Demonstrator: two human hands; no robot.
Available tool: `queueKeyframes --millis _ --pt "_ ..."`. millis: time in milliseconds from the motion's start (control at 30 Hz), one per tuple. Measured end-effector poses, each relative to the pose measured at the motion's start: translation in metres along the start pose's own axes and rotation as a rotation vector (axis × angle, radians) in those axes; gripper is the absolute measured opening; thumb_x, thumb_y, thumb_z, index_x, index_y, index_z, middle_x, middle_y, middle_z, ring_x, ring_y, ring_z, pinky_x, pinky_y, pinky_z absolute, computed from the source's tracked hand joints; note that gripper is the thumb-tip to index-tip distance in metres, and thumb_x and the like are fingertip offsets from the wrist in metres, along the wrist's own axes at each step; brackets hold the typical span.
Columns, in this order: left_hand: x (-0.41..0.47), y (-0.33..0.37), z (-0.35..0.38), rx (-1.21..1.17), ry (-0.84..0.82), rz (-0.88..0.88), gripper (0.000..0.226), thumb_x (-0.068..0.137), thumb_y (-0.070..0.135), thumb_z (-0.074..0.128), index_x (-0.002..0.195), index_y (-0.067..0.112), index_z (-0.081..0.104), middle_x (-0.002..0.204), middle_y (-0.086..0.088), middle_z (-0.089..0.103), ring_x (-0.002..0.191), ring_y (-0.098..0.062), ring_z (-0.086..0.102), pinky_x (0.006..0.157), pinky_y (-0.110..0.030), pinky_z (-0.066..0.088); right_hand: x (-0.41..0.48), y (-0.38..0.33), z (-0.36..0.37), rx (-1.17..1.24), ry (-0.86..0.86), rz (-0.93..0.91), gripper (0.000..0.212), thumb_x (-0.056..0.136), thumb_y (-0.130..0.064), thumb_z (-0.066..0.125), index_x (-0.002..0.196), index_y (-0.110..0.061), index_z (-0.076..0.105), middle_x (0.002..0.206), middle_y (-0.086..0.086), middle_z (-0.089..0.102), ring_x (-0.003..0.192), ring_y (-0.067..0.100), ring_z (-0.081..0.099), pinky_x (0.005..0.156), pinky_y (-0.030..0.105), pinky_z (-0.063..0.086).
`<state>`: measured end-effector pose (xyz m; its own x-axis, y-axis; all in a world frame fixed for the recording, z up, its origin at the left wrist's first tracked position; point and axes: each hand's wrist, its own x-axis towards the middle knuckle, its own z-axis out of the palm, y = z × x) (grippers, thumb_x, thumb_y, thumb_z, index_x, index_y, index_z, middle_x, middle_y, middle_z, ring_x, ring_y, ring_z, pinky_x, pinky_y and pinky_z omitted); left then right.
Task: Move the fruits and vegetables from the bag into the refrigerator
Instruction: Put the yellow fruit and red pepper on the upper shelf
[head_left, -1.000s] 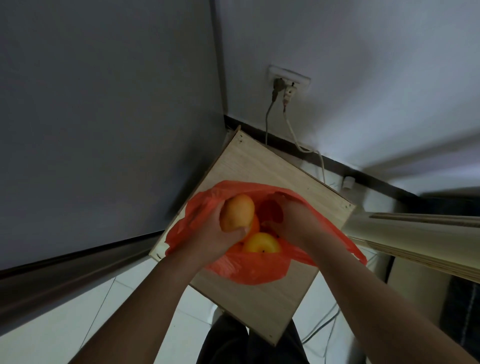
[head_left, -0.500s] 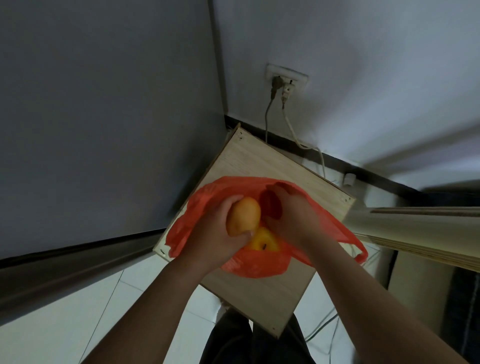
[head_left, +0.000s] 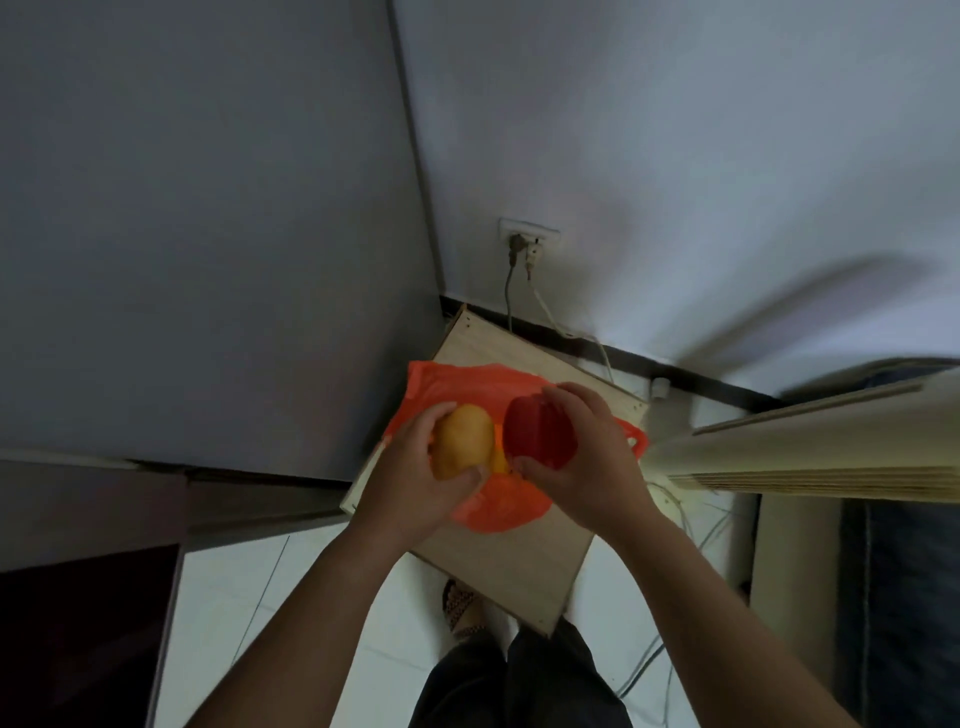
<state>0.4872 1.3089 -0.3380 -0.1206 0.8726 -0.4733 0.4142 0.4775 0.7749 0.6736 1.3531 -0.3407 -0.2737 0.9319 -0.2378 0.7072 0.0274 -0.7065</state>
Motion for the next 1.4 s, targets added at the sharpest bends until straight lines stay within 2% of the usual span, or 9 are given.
queueKeyframes --millis 133,300,567,700,833,900,1133,1233,1400 --pt "-0.038 0.026 -0.01 -0.098 -0.039 -0.027 0.071 0.057 0.047 0.073 0.122 0.047 0.044 0.125 0.014 0.049 0.114 -0.011 0.051 0.089 -0.041 0.052 -0.047 -0.025 -0.031 0.111 0.096 -0.006 0.076 0.064 -0.032 0.081 0.131 -0.026 0.044 0.13 -0.009 0.042 0.113 0.008 0.045 0.092 0.03 0.048" --pt "-0.096 0.053 -0.014 -0.22 -0.101 0.021 0.058 0.075 0.019 0.075 0.12 0.041 0.046 0.113 0.022 0.047 0.101 0.0 0.05 0.074 -0.022 0.049 -0.112 -0.052 -0.067 0.329 0.2 0.004 0.071 0.064 -0.026 0.083 0.125 -0.032 0.046 0.124 -0.009 0.049 0.112 0.006 0.049 0.091 0.026 0.048" --pt "-0.17 0.082 -0.003 -0.214 -0.122 0.205 0.059 0.074 0.012 0.075 0.119 0.04 0.049 0.117 0.024 0.046 0.106 -0.001 0.051 0.068 -0.02 0.052 -0.2 -0.067 -0.097 0.361 0.315 -0.081 0.07 0.057 -0.052 0.075 0.119 -0.05 0.043 0.12 -0.028 0.047 0.111 -0.002 0.049 0.089 0.025 0.05" --pt "-0.217 0.082 0.01 -0.226 -0.088 0.295 0.058 0.073 0.011 0.076 0.117 0.038 0.05 0.117 0.022 0.049 0.105 -0.001 0.053 0.067 -0.018 0.054 -0.25 -0.066 -0.101 0.352 0.338 -0.101 0.076 0.056 -0.036 0.086 0.113 -0.059 0.04 0.122 -0.026 0.043 0.112 -0.001 0.048 0.089 0.025 0.048" --pt "-0.288 0.06 0.034 -0.227 -0.063 0.328 0.068 0.054 0.038 0.077 0.118 0.037 0.052 0.119 0.013 0.056 0.104 -0.006 0.058 0.076 -0.035 0.058 -0.323 -0.06 -0.091 0.309 0.351 -0.13 0.084 0.057 -0.03 0.087 0.125 -0.047 0.04 0.128 -0.015 0.044 0.113 -0.001 0.047 0.093 0.026 0.048" --pt "-0.331 0.04 0.05 -0.196 -0.029 0.347 0.067 0.06 0.035 0.079 0.121 0.036 0.051 0.119 0.013 0.055 0.104 -0.005 0.057 0.078 -0.036 0.057 -0.367 -0.055 -0.079 0.296 0.347 -0.123 0.088 0.057 -0.031 0.085 0.132 -0.035 0.039 0.129 -0.011 0.044 0.112 0.002 0.048 0.094 0.031 0.048" --pt "-0.483 -0.023 0.07 -0.131 0.035 0.335 0.063 0.07 0.031 0.078 0.123 0.041 0.046 0.121 0.022 0.049 0.106 -0.001 0.051 0.073 -0.026 0.054 -0.512 -0.061 -0.043 0.42 0.269 -0.101 0.082 0.06 -0.02 0.084 0.13 -0.032 0.043 0.118 -0.021 0.046 0.1 -0.005 0.053 0.072 0.01 0.049" --pt "-0.534 -0.036 0.059 -0.097 0.058 0.332 0.06 0.073 0.028 0.076 0.12 0.045 0.044 0.118 0.024 0.047 0.102 0.004 0.05 0.06 -0.011 0.046 -0.551 -0.072 -0.03 0.435 0.226 -0.113 0.08 0.06 -0.022 0.084 0.129 -0.035 0.044 0.124 -0.016 0.048 0.105 -0.002 0.053 0.074 0.015 0.051" --pt "-0.595 -0.067 0.037 -0.155 0.117 0.295 0.06 0.073 0.026 0.076 0.118 0.046 0.042 0.114 0.033 0.042 0.1 0.005 0.049 0.06 -0.012 0.044 -0.59 -0.095 0.003 0.385 0.171 -0.177 0.079 0.063 -0.027 0.082 0.13 -0.035 0.043 0.127 -0.014 0.048 0.109 0.0 0.051 0.085 0.024 0.053"
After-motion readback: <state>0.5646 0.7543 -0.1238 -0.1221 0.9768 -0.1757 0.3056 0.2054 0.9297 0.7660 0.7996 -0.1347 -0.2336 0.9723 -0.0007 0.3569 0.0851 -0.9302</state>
